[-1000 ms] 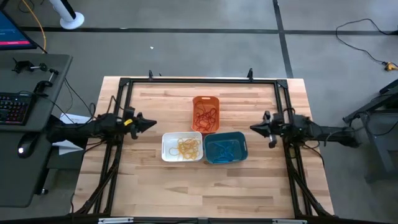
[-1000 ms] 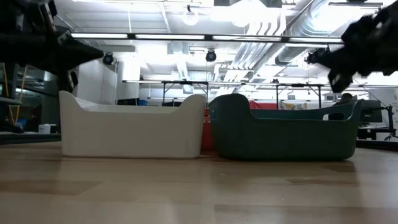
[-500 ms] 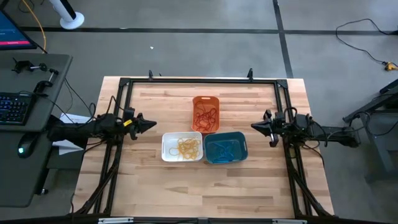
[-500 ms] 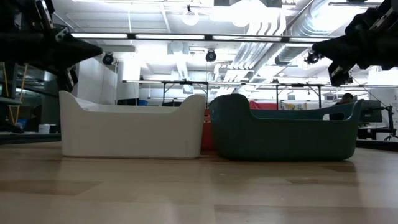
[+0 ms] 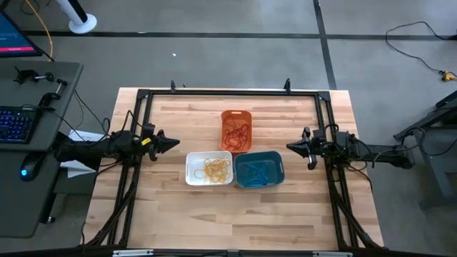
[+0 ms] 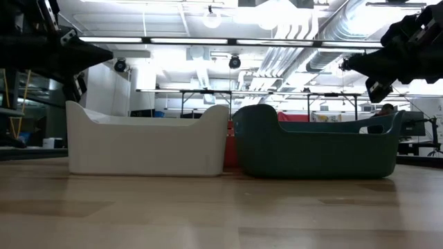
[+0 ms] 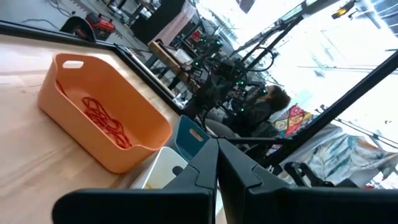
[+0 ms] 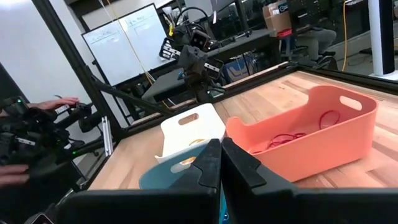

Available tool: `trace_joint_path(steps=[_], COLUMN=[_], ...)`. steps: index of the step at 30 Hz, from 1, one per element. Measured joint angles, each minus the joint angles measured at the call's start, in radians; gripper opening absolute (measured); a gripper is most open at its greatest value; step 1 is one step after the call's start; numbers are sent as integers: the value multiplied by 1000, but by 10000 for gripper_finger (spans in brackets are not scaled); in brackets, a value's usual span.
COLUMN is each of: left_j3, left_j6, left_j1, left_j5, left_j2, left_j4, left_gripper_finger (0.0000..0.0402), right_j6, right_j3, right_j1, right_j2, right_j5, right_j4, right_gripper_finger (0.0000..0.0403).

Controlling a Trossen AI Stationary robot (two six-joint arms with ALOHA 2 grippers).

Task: Sort rubber bands into baskets
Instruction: Return to Home Position

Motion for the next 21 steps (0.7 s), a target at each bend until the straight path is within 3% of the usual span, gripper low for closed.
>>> trace_joint_path(steps=[4,10,13,21], left_j3=[0,0,0,0], left_j6=[17,479,638,668], left_j1=[3,-15,-39,-38], left_j5=[-1,64,72,73], left_j2=[0,0,0,1], left_j4=[-1,-15,-16,-16], left_gripper_finger=[1,1,1,1], right_j6=[0,0,0,0], right_j3=[0,0,0,0], right_j1=[0,0,0,0], right_j2=[0,0,0,0], right_j5=[0,0,0,0], right_j4=[1,1,1,2], right_gripper_finger=[0,0,0,0])
